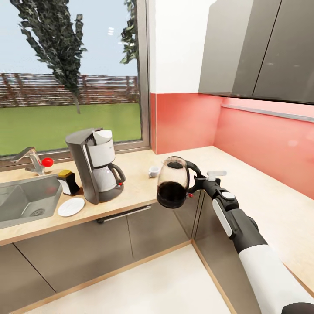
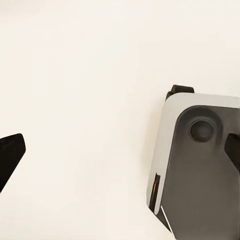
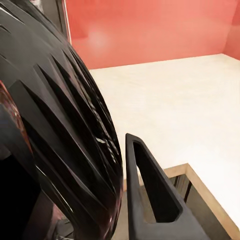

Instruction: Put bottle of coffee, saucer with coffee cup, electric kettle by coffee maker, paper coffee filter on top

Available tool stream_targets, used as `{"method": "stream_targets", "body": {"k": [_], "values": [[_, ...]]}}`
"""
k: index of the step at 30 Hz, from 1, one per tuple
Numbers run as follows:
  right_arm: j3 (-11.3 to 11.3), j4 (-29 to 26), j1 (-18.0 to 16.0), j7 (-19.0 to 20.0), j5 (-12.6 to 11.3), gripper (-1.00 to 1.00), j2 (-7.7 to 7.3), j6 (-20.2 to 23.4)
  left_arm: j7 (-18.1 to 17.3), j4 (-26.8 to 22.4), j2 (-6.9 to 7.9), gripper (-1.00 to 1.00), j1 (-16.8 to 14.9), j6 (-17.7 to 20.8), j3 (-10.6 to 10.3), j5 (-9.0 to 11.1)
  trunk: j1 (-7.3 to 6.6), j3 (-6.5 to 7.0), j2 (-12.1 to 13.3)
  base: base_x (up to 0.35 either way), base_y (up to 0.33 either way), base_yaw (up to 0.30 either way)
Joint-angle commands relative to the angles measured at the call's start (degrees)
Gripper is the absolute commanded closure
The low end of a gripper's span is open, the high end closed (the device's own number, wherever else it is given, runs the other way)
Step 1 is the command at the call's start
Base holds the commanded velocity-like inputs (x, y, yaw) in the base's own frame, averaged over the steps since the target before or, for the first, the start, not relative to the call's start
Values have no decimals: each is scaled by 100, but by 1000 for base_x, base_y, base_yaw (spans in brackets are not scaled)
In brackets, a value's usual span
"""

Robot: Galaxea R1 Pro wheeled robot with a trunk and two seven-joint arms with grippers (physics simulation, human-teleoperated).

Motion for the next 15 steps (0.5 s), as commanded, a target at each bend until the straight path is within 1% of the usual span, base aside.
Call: {"method": "stream_targets", "body": {"k": [1,2,4,8,11,15], "values": [[14,-10,-6,-16,-53,100,-4,26,-20,6,0,-100,-5,-19,38,-13,3,-11,-11,1,0,7],[50,-40,-13,-45,-53,100,29,59,14,39,-3,-100,28,14,5,-39,3,-11,-12,0,0,0],[55,-6,-8,20,-54,100,94,19,-4,106,6,-100,93,69,-4,-44,3,-11,-12,0,0,0],[55,-56,-12,59,-50,100,224,24,-1,219,8,-100,176,34,3,-38,3,-11,-12,28,0,0],[60,-150,-14,41,-47,100,323,76,2,317,8,-100,203,4,1,-39,3,-11,-12,187,0,0],[53,-272,-15,-56,-26,100,453,203,67,385,8,-100,229,17,0,-45,3,-11,-12,305,-39,0]]}}
